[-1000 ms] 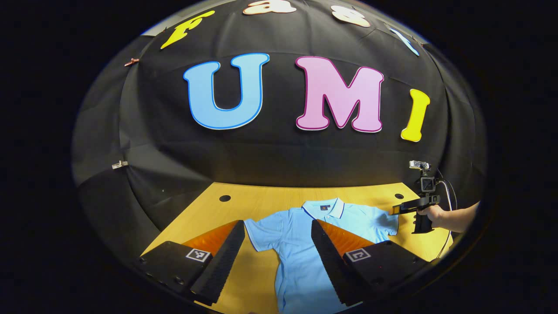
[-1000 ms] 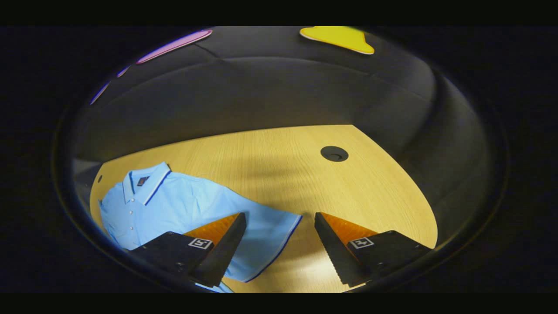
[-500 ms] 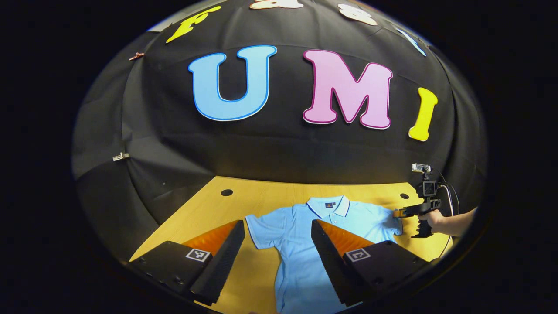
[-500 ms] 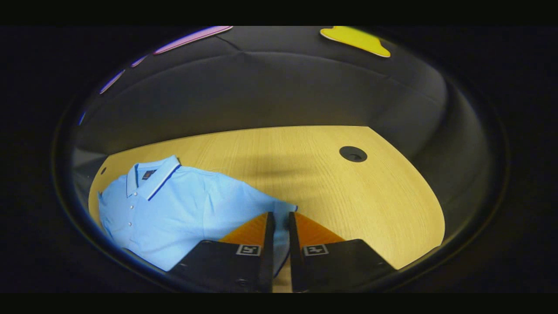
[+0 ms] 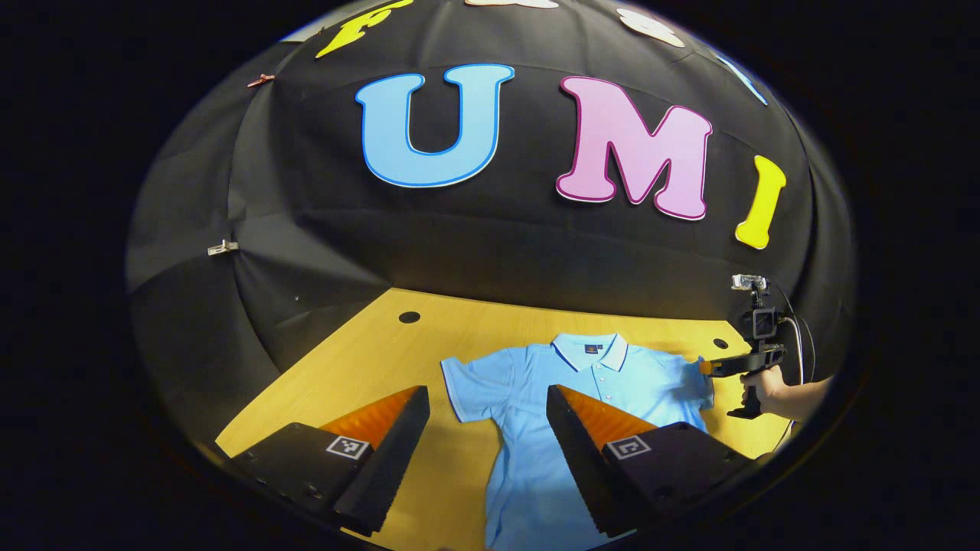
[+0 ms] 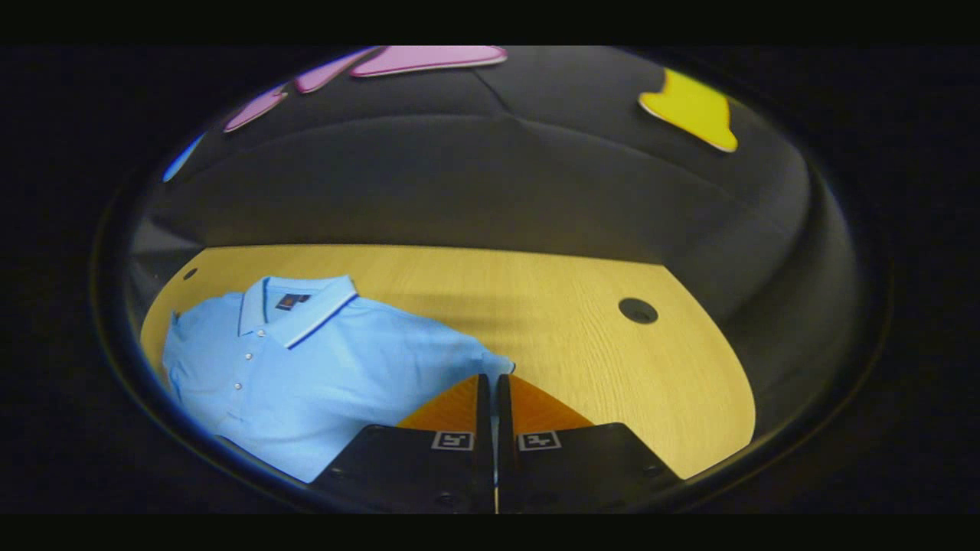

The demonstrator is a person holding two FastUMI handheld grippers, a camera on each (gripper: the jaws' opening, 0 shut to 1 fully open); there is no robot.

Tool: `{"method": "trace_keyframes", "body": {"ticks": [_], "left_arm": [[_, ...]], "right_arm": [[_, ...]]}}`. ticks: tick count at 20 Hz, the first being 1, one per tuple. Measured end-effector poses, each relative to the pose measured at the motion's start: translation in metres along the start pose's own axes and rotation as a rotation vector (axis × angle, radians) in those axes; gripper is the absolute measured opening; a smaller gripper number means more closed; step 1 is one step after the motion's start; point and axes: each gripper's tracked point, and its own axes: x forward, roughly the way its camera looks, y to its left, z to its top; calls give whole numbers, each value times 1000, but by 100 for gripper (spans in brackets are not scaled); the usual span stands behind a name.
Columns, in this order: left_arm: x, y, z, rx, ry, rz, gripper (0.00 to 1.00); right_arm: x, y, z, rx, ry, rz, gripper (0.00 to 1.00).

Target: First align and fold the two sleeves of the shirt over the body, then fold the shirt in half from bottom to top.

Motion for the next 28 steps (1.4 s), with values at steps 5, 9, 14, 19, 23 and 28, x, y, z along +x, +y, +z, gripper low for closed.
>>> {"method": "trace_keyframes", "body": {"ticks": [5,9,14,19,23,28], "left_arm": [[7,9,2,-12,-17,22,96],[24,6,2,-28,-31,19,97],[70,11,6,-30,-43,-14,96],[154,12,-22,6,55,-80,98],[225,20,-57,0,166,-54,99],[289,42,-84,27,255,12,99]], "right_arm": [[-16,79,39,-84,-64,89,6],[-15,155,37,-127,-38,158,6],[-69,200,19,-134,-62,274,96],[-121,144,-13,-92,-91,234,98],[-141,98,-27,-50,-112,170,98],[-157,69,-26,36,-150,142,98]]}}
